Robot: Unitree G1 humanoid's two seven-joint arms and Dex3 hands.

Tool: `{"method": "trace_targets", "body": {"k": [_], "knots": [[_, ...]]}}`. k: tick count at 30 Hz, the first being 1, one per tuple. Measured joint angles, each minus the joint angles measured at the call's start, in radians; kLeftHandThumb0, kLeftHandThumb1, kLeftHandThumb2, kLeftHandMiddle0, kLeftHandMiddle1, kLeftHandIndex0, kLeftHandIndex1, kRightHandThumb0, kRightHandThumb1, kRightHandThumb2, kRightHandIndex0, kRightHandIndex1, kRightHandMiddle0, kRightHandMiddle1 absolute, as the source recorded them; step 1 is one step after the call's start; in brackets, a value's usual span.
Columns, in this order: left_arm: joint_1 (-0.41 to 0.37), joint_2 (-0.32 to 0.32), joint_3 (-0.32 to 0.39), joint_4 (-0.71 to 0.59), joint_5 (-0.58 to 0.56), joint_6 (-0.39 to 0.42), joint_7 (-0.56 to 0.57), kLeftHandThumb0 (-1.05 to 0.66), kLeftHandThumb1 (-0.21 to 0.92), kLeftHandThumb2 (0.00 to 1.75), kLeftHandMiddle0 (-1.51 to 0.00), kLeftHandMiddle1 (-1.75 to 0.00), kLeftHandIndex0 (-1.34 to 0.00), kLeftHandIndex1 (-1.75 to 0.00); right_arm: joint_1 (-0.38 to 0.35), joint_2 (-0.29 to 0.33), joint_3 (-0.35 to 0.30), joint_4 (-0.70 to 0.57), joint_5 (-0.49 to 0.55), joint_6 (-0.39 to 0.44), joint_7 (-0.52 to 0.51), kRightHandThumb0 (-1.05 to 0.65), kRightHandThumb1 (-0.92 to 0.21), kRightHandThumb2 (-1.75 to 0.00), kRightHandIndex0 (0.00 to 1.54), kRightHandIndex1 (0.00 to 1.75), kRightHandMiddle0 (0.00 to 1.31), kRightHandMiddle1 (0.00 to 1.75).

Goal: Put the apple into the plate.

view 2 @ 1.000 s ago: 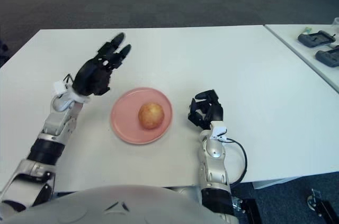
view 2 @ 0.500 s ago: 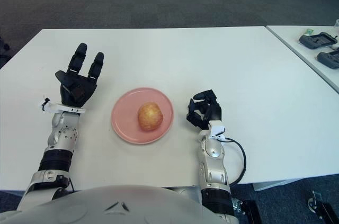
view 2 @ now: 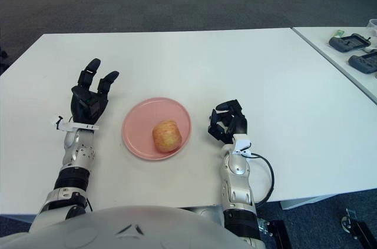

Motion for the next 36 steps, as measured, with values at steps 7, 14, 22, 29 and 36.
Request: {"method": "trace_targets", "body": {"k": [7, 14, 22, 29, 36], "knots": [[0.006, -0.030, 0.000, -0.010, 0.073, -0.037, 0.095, -0.52, 0.45, 1.24, -1.10, -1.75, -0.59, -1.74, -0.006, 0.004, 0.006, 0.005, 0.002, 0.000, 0.002, -0.42, -0.49, -1.11, 0.67, 1.32, 0.47, 1.75], [0.032, -0.035, -0.010, -0.010, 0.143, -0.028, 0.162, -0.47, 0.37, 1.27, -1.15, -1.75, -0.57, -1.75, -0.014, 0.006, 0.006, 0.012, 0.006, 0.000, 0.008, -0.42, -0.49, -1.11, 0.67, 1.31, 0.47, 1.75], [0.070, -0.033, -0.017, -0.035, 0.204, 0.002, 0.234, -0.46, 0.38, 1.25, -1.15, -1.75, -0.56, -1.75, -0.022, 0.006, 0.005, 0.023, 0.010, -0.006, 0.010, -0.42, -0.51, -1.09, 0.66, 1.31, 0.46, 1.75], [0.089, -0.025, -0.027, -0.058, 0.238, 0.023, 0.268, -0.46, 0.38, 1.24, -1.13, -1.75, -0.56, -1.75, -0.025, 0.007, 0.006, 0.025, 0.010, -0.005, 0.009, -0.42, -0.51, -1.08, 0.66, 1.31, 0.45, 1.75], [0.112, -0.019, -0.045, -0.080, 0.276, 0.037, 0.287, -0.47, 0.36, 1.27, -1.16, -1.75, -0.58, -1.75, -0.026, 0.007, 0.006, 0.025, 0.010, -0.004, 0.009, -0.42, -0.51, -1.09, 0.66, 1.32, 0.46, 1.75]]}}
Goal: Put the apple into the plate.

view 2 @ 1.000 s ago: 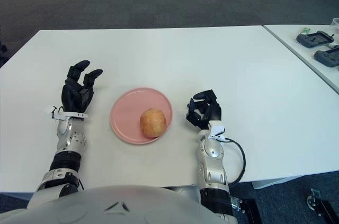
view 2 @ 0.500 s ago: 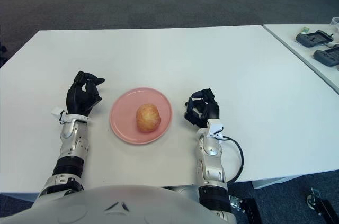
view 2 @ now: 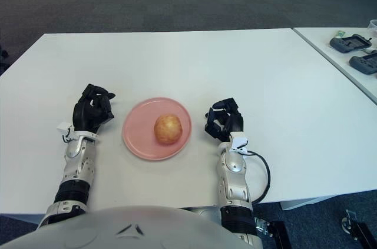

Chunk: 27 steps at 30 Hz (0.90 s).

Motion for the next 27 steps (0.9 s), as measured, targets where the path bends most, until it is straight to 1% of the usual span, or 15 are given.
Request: {"method": "trace_targets", "body": {"k": [4, 10, 20, 27], "knots": [[0.015, 0.007, -0.013, -0.002, 0.048, 0.000, 0.028, -0.47, 0.35, 1.28, -1.17, -1.75, -0.58, -1.75, 0.000, 0.000, 0.000, 0.000, 0.000, 0.000, 0.002, -0.42, -0.52, -1.08, 0.66, 1.32, 0.45, 1.75], [0.030, 0.011, -0.025, -0.001, 0.099, -0.008, 0.063, -0.46, 0.38, 1.25, -1.16, -1.75, -0.56, -1.75, -0.001, 0.000, 0.001, 0.001, 0.002, 0.000, 0.010, -0.41, -0.53, -1.06, 0.64, 1.31, 0.44, 1.75], [0.038, 0.010, -0.036, -0.004, 0.135, -0.029, 0.100, -0.44, 0.44, 1.18, -1.13, -1.75, -0.51, -1.75, -0.001, 0.003, 0.002, 0.000, 0.002, 0.000, 0.014, -0.41, -0.56, -1.02, 0.63, 1.33, 0.42, 1.75], [0.056, 0.007, -0.044, -0.026, 0.154, -0.029, 0.145, -0.44, 0.45, 1.16, -1.11, -1.75, -0.50, -1.75, -0.001, 0.003, 0.002, 0.000, 0.002, 0.000, 0.013, -0.41, -0.53, -1.06, 0.65, 1.34, 0.44, 1.75]]}}
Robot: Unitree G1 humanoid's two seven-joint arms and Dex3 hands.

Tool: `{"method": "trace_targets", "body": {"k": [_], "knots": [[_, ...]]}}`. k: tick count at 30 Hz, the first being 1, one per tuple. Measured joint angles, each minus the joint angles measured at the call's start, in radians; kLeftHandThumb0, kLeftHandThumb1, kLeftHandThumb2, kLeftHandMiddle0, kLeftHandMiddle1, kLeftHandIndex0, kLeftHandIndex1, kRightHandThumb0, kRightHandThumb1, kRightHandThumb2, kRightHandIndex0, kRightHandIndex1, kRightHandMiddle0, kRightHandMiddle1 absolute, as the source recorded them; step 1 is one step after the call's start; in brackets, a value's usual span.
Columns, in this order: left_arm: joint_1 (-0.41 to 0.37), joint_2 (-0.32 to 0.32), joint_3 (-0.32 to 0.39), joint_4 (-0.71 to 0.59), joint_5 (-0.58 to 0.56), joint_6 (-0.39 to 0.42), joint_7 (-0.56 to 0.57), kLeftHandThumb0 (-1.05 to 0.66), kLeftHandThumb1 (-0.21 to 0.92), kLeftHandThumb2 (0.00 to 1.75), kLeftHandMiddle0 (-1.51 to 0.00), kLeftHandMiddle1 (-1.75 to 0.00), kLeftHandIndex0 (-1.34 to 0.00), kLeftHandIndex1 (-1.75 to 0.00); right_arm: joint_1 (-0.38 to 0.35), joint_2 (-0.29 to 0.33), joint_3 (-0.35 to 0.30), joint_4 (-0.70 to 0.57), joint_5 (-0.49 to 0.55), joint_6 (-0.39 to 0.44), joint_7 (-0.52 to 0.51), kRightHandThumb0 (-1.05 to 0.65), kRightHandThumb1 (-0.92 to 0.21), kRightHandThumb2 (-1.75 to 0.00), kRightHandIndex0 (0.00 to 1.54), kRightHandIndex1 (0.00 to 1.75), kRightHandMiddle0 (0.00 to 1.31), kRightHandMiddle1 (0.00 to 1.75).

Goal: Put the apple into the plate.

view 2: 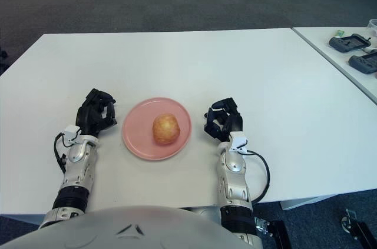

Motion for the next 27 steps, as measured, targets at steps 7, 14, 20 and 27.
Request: {"method": "trace_targets", "body": {"k": [7, 14, 20, 27], "knots": [[0.016, 0.000, -0.008, -0.016, 0.027, 0.000, 0.043, -0.44, 0.45, 1.17, -1.10, -1.75, -0.51, -1.75, 0.000, -0.003, 0.001, -0.004, -0.001, 0.009, 0.002, -0.42, -0.51, -1.09, 0.66, 1.34, 0.46, 1.75], [0.023, -0.002, -0.014, -0.023, 0.042, -0.001, 0.078, -0.44, 0.44, 1.17, -1.09, -1.75, -0.51, -1.75, 0.000, -0.007, 0.004, -0.013, -0.002, 0.028, 0.003, -0.42, -0.51, -1.09, 0.66, 1.35, 0.46, 1.75], [0.029, -0.007, -0.019, -0.026, 0.072, -0.020, 0.122, -0.44, 0.43, 1.19, -1.12, -1.75, -0.52, -1.75, 0.000, -0.012, 0.008, -0.018, -0.002, 0.039, 0.007, -0.41, -0.53, -1.07, 0.65, 1.36, 0.44, 1.75], [0.034, -0.013, -0.022, -0.027, 0.098, -0.063, 0.152, -0.44, 0.42, 1.20, -1.13, -1.75, -0.53, -1.75, 0.000, -0.014, 0.012, -0.019, 0.001, 0.039, 0.028, -0.41, -0.54, -1.05, 0.64, 1.34, 0.43, 1.75]]}}
